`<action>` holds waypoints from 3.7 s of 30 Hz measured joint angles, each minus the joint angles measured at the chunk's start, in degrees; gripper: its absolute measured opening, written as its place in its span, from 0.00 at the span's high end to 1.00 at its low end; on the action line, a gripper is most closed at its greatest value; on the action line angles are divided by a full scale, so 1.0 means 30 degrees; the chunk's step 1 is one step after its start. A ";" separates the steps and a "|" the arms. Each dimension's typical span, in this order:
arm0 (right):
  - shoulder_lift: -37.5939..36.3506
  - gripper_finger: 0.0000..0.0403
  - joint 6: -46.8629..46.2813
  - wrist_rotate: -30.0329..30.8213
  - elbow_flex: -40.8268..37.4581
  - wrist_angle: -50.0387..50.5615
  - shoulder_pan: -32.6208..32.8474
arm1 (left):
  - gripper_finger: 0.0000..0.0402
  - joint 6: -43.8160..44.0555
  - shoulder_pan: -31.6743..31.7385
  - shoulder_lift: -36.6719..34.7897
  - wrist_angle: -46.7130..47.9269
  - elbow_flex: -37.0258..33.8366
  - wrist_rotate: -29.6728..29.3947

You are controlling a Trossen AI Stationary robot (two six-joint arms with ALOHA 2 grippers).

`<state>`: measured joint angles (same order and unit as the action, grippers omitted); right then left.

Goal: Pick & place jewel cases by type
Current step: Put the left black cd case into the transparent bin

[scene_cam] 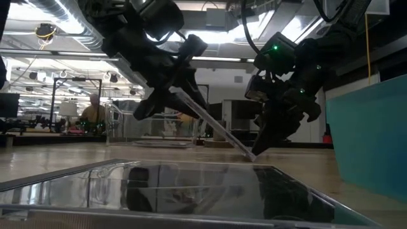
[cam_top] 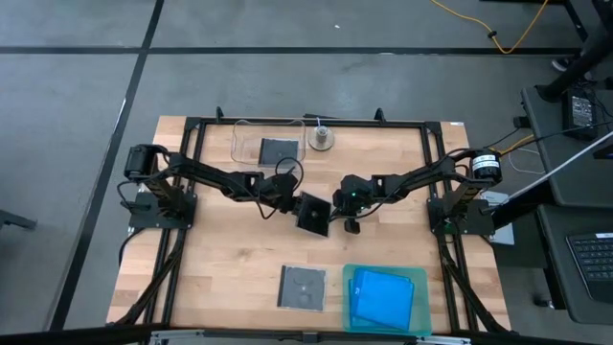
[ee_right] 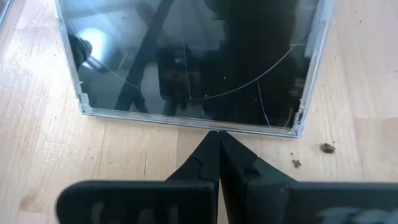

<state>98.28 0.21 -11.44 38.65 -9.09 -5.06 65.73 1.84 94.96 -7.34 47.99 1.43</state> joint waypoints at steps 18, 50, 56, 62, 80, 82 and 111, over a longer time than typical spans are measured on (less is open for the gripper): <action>-0.1966 0.99 0.1500 0.0665 -0.0022 0.4077 -0.0159 | 0.96 -0.0875 0.0085 -0.1168 -0.0318 0.0019 0.0974; -2.1669 0.99 -0.0043 0.7464 0.0000 0.7203 -0.1508 | 0.96 -1.5020 0.1300 -1.1702 0.0715 0.0019 -0.3255; -2.4152 0.98 -0.0066 0.6290 0.0000 0.5896 -0.1508 | 0.96 -1.9758 0.0944 -1.3169 -0.0196 0.0015 -0.2980; -2.6023 0.97 -0.0222 0.5931 0.0007 0.4586 -0.1508 | 0.96 -2.4894 0.0069 -1.4281 -0.0870 0.0666 -0.3275; -2.7829 0.97 -0.0561 0.5003 0.0007 0.5854 -0.1502 | 0.96 -3.5678 -0.3656 -1.4255 0.3027 0.5331 -0.7083; -2.7827 0.97 -0.0695 0.4779 0.0007 0.5852 -0.1503 | 0.96 -3.6887 -0.4285 -1.4258 0.3007 0.5592 -0.7770; -2.7824 0.97 -0.2557 0.5233 0.0007 0.5852 -0.1501 | 0.96 -5.0382 -0.9910 -1.4159 0.4528 0.8500 -1.2647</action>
<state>14.81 -7.46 4.26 38.68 8.47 -9.56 -85.41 -27.89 52.48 6.24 73.49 -36.51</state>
